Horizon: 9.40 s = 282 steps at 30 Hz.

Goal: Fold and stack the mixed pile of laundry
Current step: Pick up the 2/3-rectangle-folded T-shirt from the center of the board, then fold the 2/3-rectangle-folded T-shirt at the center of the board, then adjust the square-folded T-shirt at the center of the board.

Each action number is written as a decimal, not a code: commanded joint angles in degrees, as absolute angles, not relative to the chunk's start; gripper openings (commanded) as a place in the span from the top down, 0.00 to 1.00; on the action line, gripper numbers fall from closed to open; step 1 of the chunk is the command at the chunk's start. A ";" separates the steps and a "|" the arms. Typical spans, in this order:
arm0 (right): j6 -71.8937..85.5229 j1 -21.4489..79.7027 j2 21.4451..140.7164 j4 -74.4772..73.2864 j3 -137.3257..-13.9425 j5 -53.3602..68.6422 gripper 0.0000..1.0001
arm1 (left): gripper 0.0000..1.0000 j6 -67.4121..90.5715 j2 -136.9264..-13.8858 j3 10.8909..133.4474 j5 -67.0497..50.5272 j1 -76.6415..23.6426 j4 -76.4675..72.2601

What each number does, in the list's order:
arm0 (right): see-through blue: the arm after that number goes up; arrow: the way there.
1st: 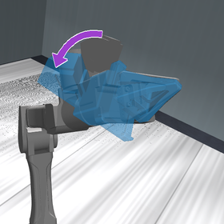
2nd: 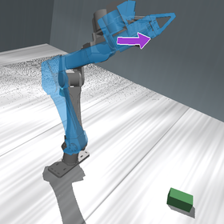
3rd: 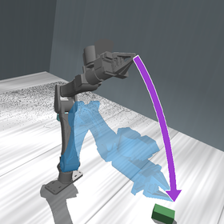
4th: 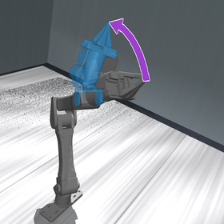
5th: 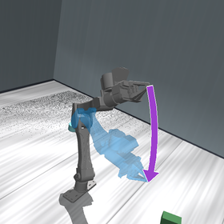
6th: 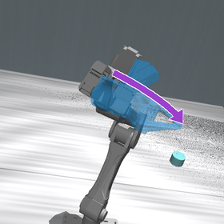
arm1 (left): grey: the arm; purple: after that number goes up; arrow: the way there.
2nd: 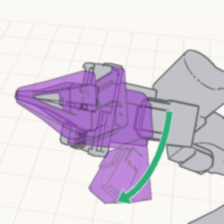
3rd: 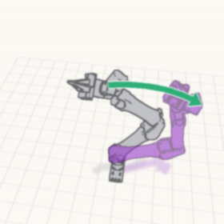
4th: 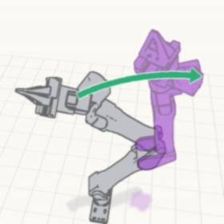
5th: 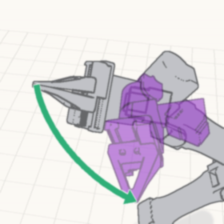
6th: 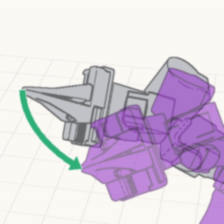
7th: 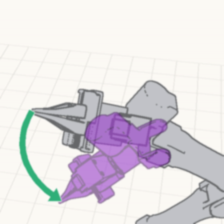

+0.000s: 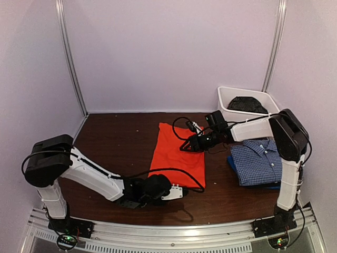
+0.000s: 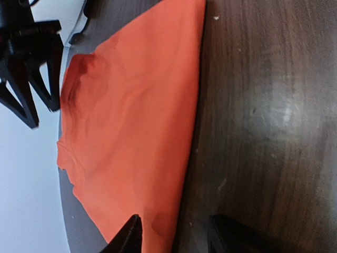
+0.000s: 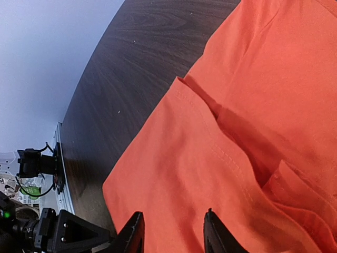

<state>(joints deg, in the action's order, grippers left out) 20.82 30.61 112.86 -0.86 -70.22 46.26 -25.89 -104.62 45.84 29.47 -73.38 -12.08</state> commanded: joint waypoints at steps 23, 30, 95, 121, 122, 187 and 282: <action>14.43 37.61 113.31 -5.10 -65.39 46.56 0.63 | 1.00 -18.13 -101.83 57.62 17.32 -80.35 19.09; 13.79 35.08 104.37 -10.05 -70.15 46.33 0.54 | 1.00 -12.69 -97.31 63.75 5.84 -81.05 31.54; 14.17 36.40 110.76 -13.27 -70.19 55.45 0.82 | 1.00 -22.85 -102.60 68.87 -3.98 -67.45 26.68; 10.75 38.08 124.60 -14.80 -71.72 54.23 0.91 | 1.00 -29.16 -104.07 73.08 7.90 -61.40 16.51; 10.56 38.09 124.44 -15.03 -71.84 54.11 0.92 | 1.00 -29.42 -104.07 72.93 8.14 -61.28 15.63; 31.11 36.94 90.43 2.04 -39.23 47.04 0.77 | 0.76 14.54 -98.57 49.46 -19.99 -45.22 -3.33; 33.03 37.75 89.60 17.29 -44.55 48.53 0.48 | 0.48 25.01 -95.88 45.25 -17.82 -43.33 -22.60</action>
